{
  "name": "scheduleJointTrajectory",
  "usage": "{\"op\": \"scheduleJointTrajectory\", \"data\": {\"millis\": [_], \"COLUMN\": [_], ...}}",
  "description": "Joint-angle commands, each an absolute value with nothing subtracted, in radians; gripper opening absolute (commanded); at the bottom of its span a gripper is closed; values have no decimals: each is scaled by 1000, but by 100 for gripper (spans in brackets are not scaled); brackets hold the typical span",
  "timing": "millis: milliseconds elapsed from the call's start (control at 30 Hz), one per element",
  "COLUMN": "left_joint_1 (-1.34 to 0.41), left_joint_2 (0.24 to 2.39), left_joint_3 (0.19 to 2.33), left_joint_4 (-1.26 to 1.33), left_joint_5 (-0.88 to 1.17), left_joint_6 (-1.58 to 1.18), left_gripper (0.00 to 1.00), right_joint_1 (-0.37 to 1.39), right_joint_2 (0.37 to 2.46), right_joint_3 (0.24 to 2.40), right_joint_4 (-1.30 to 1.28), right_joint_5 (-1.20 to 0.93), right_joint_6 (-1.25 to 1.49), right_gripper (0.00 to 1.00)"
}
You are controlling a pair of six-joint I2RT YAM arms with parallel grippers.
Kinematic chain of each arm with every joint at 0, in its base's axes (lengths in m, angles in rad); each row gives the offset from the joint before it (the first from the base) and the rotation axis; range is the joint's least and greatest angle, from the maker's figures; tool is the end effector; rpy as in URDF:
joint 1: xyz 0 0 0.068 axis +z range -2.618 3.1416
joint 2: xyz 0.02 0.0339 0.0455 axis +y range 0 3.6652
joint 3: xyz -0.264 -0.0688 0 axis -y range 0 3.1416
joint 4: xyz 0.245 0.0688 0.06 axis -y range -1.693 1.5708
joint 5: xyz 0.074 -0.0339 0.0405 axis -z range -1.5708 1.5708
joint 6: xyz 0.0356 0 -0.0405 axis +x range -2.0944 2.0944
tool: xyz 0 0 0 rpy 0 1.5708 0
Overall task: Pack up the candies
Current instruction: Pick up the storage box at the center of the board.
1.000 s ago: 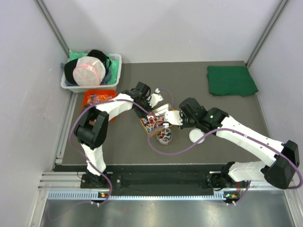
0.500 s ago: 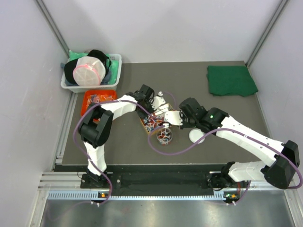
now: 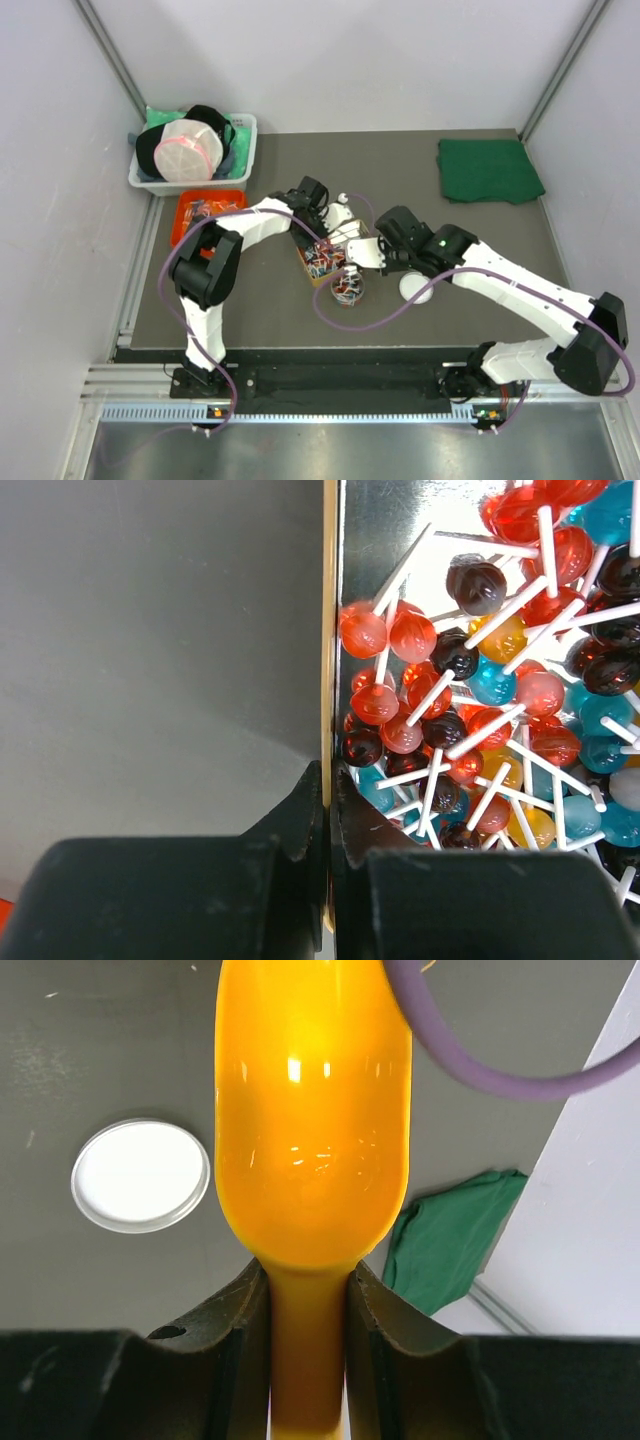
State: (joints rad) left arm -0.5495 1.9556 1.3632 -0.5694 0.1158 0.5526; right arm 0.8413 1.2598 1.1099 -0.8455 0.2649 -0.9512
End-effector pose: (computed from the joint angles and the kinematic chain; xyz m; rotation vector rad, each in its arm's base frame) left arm 0.3384 -0.2121 0.1708 1.4565 2.3073 -0.1573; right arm 0.1732 0.1797 0.2967 -1.9336 1.6753 -0.3816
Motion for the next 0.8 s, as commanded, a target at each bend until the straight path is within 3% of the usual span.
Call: {"op": "scheduleJointTrajectory", "data": {"millis": [0,300,767], "left_joint_1": [-557,-560,-592], "left_joint_2": [1997,1988,1983], "left_joint_3": [1420,1525,1539], "left_joint_4": [-572,-509,-511], "left_joint_5": [83,-51,-49], "left_joint_6": [586,603,683], "left_gripper": [0,0,0], "right_joint_1": [836,836,807], "right_joint_2": [1318,1431,1551], "right_joint_3": [1207,1230,1289], "right_joint_4": [-851,-804,-681], "right_joint_5": [297,388,505], "right_joint_6": [-1034,-1135,-1227], "right_gripper": [0,0,0]}}
